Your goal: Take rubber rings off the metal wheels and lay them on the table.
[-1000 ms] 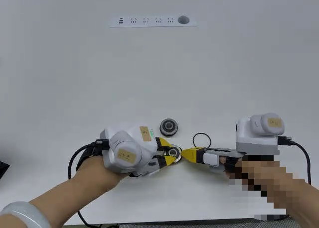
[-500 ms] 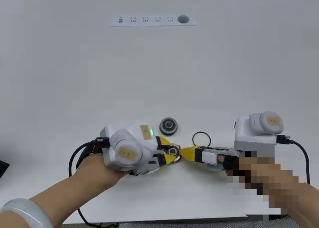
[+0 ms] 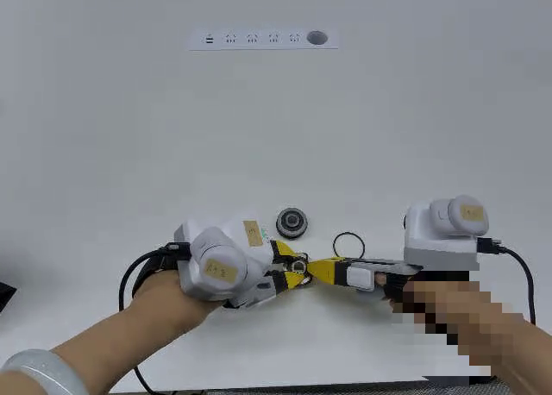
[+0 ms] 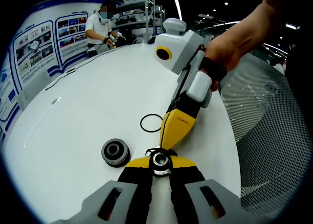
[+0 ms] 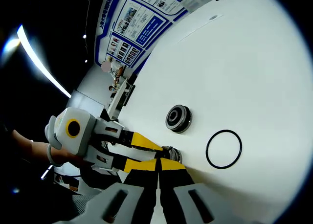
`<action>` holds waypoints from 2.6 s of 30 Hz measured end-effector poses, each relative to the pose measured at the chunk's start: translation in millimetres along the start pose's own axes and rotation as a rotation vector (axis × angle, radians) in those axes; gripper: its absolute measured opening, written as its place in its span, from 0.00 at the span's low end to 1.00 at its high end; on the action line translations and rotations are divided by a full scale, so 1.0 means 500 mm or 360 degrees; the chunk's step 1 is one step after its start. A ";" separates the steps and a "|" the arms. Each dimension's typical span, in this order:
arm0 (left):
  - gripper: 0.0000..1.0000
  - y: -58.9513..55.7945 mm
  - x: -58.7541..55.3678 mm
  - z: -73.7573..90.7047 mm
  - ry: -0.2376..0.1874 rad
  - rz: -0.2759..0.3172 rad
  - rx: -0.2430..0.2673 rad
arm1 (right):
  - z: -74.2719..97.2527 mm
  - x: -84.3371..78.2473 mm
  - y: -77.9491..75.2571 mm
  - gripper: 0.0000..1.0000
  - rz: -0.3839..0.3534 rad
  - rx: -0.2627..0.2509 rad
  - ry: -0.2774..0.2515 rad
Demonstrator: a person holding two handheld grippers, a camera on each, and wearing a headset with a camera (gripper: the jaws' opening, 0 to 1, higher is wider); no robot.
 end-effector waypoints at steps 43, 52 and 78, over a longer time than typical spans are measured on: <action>0.28 0.002 -0.001 0.024 -0.0032 0.0019 0.0066 | 0.003 0.004 0.002 0.02 -0.0020 -0.0010 -0.0033; 0.38 -0.002 -0.012 0.027 -0.0014 0.0017 0.0061 | 0.007 -0.001 0.015 0.02 -0.0021 0.0021 -0.0037; 0.55 0.019 -0.043 0.056 -0.0013 0.0117 0.0189 | 0.080 0.038 0.001 0.02 -0.0114 0.0017 -0.0263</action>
Point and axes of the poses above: the centre of the closed fingertips' face, and the gripper's own axes: z roughly backward along the fingers, y roughly to its left, x roughly out of its top, the point moved 6 cm from there along z, roughly backward along the fingers, and after that the axes turned 10 degrees about -z, right-handed, at the moved point
